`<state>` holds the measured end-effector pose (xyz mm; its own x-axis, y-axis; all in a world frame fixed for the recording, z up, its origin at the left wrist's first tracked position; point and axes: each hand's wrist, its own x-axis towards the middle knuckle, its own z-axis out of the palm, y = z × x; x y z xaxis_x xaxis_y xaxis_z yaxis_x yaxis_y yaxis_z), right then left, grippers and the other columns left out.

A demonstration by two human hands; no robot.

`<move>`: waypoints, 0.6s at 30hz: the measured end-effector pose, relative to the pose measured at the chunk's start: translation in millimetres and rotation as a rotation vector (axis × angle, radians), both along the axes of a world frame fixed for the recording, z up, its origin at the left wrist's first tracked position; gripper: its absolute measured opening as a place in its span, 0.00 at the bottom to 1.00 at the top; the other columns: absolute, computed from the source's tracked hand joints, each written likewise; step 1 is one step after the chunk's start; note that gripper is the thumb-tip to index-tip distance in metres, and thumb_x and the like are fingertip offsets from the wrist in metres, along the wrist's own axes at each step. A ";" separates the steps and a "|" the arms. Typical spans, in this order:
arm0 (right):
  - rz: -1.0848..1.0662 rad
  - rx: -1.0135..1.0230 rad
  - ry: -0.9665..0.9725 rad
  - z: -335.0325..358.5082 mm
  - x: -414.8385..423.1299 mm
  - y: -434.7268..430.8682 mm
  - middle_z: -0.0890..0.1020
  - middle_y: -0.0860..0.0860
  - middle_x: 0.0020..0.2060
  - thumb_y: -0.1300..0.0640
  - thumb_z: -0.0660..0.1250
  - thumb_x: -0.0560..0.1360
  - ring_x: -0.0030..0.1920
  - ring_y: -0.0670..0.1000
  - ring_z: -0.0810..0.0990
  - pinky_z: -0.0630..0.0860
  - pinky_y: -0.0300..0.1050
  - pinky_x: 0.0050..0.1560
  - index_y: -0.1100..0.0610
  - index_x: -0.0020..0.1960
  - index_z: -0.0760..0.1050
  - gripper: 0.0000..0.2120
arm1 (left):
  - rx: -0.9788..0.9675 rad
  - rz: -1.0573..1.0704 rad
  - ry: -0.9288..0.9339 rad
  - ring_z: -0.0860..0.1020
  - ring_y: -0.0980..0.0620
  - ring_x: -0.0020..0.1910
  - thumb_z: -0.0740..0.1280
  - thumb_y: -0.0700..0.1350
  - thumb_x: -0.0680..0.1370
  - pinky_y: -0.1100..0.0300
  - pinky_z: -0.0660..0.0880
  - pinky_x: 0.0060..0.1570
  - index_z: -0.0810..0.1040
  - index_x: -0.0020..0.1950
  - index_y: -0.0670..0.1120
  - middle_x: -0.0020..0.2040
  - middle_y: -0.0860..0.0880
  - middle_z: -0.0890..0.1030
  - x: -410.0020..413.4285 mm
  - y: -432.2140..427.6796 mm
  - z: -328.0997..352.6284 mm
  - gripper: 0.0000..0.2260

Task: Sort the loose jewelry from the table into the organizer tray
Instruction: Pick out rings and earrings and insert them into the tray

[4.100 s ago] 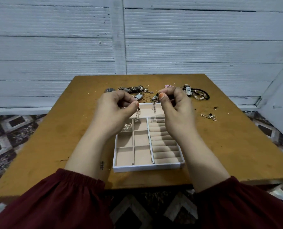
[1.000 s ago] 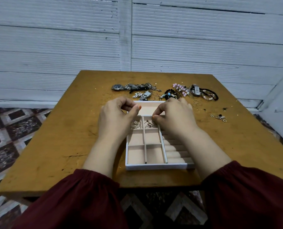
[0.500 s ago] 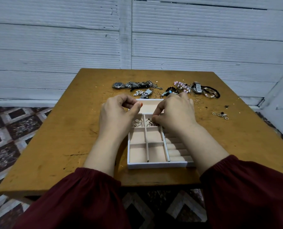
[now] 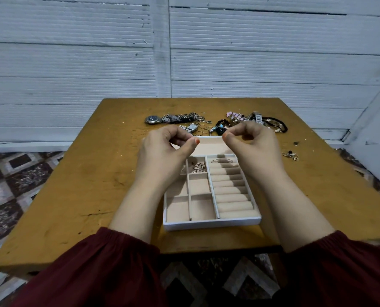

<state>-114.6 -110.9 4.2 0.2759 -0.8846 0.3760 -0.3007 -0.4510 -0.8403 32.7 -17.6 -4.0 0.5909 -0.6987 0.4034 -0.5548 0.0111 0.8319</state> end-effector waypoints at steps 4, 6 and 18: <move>-0.052 0.045 -0.174 -0.2 -18.7 -9.6 0.82 0.46 0.38 0.58 0.70 0.71 0.42 0.48 0.78 0.75 0.46 0.47 0.49 0.38 0.77 0.06 | -0.005 -0.071 -0.003 0.70 0.63 0.27 0.73 0.50 0.71 0.62 0.66 0.33 0.80 0.35 0.54 0.30 0.58 0.78 -11.6 -10.0 10.6 0.06; -0.090 0.073 -0.250 1.1 -28.5 -16.0 0.81 0.49 0.39 0.61 0.69 0.72 0.41 0.47 0.77 0.74 0.42 0.44 0.49 0.40 0.77 0.07 | 0.021 -0.114 -0.040 0.72 0.63 0.29 0.73 0.50 0.72 0.61 0.66 0.34 0.80 0.35 0.54 0.30 0.58 0.78 -20.3 -17.6 16.6 0.06; -0.200 0.047 -0.308 5.4 -64.5 -69.2 0.79 0.45 0.37 0.61 0.69 0.70 0.40 0.48 0.78 0.79 0.48 0.46 0.47 0.41 0.76 0.09 | 0.199 -0.177 -0.292 0.79 0.57 0.38 0.71 0.50 0.73 0.60 0.73 0.38 0.80 0.39 0.52 0.35 0.56 0.81 -52.5 -84.1 49.0 0.04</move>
